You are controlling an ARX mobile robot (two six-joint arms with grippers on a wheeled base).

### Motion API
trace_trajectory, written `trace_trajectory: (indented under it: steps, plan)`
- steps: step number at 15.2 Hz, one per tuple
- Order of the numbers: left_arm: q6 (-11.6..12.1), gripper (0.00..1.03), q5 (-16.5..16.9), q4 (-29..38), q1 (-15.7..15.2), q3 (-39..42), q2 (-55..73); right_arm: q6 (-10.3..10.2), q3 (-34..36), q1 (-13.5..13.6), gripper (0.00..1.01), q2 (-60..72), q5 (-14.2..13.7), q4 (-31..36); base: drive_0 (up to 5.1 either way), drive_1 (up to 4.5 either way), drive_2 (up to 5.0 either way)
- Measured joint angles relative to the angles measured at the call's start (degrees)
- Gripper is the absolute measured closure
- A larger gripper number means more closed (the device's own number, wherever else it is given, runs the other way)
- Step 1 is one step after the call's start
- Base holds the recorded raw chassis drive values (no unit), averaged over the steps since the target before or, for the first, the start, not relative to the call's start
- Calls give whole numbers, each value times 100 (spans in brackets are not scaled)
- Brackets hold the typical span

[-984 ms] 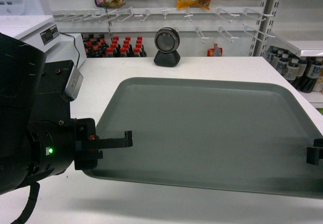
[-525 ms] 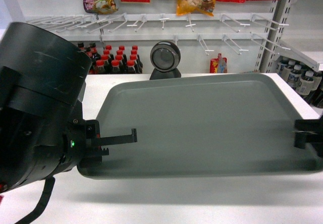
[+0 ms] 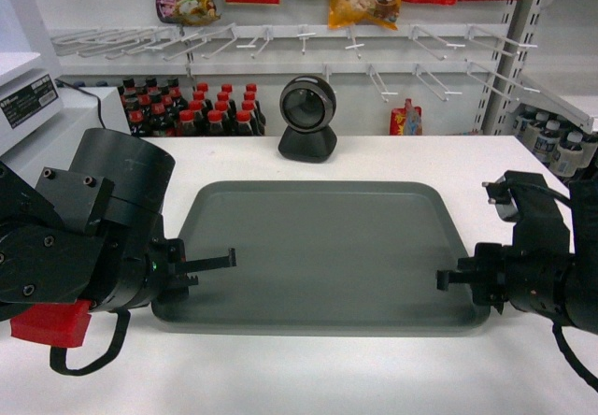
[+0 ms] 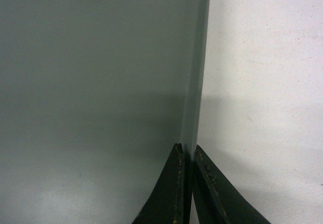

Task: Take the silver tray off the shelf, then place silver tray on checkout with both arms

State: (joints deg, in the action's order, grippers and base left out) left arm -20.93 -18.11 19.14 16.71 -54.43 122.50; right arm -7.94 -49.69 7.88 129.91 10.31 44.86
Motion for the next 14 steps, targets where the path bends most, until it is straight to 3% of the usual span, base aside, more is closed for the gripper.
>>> trace_trajectory:
  steps: [3,4,5,6,7,9,10,11,14]
  plan:
    - [-170,72,-216,223,92,79,-87,116,455,111,66,-282,142,280,0,0,0]
    - [-120,60,-275,678,138,326,-461,111,575,98,53,-647,361,227,0,0,0]
    - [26,49,-595,1036,221,413,-966,299,782,162,60,-649,-417,1683,0,0,0]
    - [520,56,-254,2817,181,686,-1268,501,1123,157,71,-726,-1215,2450,0,0,0]
    - [1123,69,157,4157,28,1281,-1650,625,1847,109,84,-946,-1696,2809,0,0,0]
    - [1762,93,420,5169,-382,2594,-1982,721,2712,-164,99,-1690,-1762,2835,0,0,0]
    - [1875,102,573,5268,-525,3029,-2406,745,3042,-166,99,-2271,-1657,2909,0,0,0]
    - [1963,102,765,5331,-623,3401,-3038,758,3432,-205,99,-2763,-1556,2911,0,0,0]
    - [1991,102,1080,4581,-955,4201,-4419,756,4170,-415,99,-4033,-1432,2876,0,0,0]
